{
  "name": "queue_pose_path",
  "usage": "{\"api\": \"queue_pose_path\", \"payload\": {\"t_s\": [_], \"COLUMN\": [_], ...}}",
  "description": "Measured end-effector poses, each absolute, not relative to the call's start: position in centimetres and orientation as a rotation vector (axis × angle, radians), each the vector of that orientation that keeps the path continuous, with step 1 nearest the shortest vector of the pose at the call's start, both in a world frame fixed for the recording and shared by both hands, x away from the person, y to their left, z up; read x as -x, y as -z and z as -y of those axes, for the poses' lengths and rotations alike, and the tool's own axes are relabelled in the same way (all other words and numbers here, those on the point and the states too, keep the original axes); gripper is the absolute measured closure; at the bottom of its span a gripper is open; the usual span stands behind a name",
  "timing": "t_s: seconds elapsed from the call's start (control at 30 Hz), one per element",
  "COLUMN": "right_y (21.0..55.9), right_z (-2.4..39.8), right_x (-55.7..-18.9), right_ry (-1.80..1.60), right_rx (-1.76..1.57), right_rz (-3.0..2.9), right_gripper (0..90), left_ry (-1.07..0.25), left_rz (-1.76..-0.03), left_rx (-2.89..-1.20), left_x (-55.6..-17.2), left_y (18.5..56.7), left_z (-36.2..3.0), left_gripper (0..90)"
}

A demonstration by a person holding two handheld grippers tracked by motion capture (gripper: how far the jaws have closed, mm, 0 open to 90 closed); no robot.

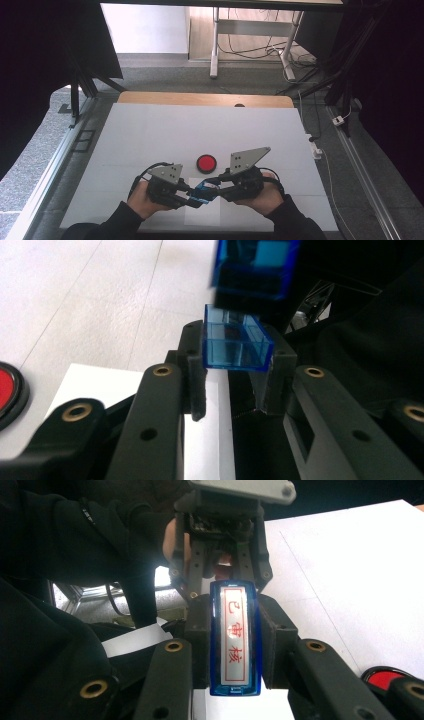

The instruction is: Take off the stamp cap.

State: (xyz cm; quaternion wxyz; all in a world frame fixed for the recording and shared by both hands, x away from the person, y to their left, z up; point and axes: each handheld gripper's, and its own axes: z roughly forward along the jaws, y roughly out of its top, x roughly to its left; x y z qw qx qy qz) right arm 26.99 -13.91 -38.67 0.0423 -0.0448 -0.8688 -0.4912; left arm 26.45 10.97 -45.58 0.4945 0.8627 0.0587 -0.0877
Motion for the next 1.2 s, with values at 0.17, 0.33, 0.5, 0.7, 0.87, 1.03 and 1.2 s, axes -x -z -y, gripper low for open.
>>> {"api": "queue_pose_path", "payload": {"t_s": [0.17,0.33,0.5,0.7,0.87,1.03,1.2], "right_y": [38.9,38.6,38.5,38.4,38.4,38.5,38.7], "right_z": [13.8,14.0,14.2,14.3,14.4,14.5,14.5], "right_x": [-27.0,-27.0,-26.9,-26.9,-27.1,-27.1,-27.2], "right_ry": [1.500,1.534,1.552,1.566,1.570,1.557,1.552], "right_rx": [0.149,0.159,0.171,0.195,0.216,0.242,0.242], "right_rz": [2.673,2.681,2.700,2.715,2.711,2.742,2.761], "right_gripper": [70.9,70.9,70.9,70.8,70.8,70.8,70.8], "left_ry": [0.193,0.183,0.148,0.151,0.089,0.023,0.010], "left_rz": [-0.146,-0.219,-0.295,-0.394,-0.448,-0.508,-0.550], "left_rx": [-2.094,-2.084,-2.092,-2.138,-2.140,-2.137,-2.136], "left_x": [-26.4,-26.4,-26.2,-25.7,-25.2,-24.5,-23.8], "left_y": [45.6,45.5,45.1,44.6,44.3,44.1,44.2], "left_z": [-11.1,-11.8,-12.7,-13.6,-14.5,-15.6,-16.6], "left_gripper": [69.2,69.1,69.0,69.0,68.8,68.7,68.7]}}
